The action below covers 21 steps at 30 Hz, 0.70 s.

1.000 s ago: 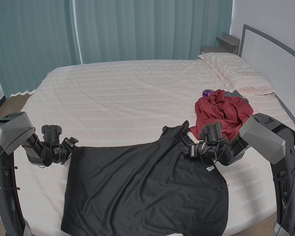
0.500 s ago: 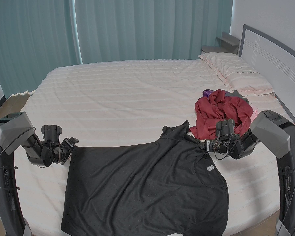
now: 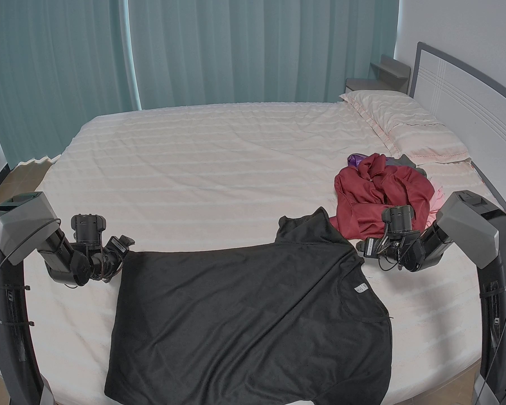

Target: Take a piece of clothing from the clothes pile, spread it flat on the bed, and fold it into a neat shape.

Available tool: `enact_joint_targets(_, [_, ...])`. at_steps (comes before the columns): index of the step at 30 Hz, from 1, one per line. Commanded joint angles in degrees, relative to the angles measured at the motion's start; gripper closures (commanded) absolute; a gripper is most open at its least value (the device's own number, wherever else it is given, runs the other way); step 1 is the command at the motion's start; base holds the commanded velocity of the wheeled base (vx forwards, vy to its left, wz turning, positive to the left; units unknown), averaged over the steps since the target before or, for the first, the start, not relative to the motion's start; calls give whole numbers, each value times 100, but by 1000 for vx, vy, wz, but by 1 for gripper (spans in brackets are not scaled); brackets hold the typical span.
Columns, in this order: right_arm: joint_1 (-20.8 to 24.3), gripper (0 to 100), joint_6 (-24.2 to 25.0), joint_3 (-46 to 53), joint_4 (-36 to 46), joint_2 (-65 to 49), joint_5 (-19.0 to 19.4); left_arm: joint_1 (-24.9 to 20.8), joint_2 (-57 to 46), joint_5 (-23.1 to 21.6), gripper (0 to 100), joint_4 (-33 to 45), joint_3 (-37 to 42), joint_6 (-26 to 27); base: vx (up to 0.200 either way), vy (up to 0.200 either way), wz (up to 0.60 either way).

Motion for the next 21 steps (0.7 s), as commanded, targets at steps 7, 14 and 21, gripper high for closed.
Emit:
enact_joint_targets(7, [21, 0, 876, -360, -251, -136, 155, 6, 7, -6, 0, 6, -5, -2, 0, 0, 0])
enact_joint_targets(14, [495, 0, 1184, -158, -269, -532, 647, 6, 7, -6, 0, -2, -5, 6, 0, 0, 0])
enact_joint_targets(21, [944, 0, 876, -518, -234, -31, 656, 6, 7, -6, 0, 6, -5, -2, 0, 0, 0])
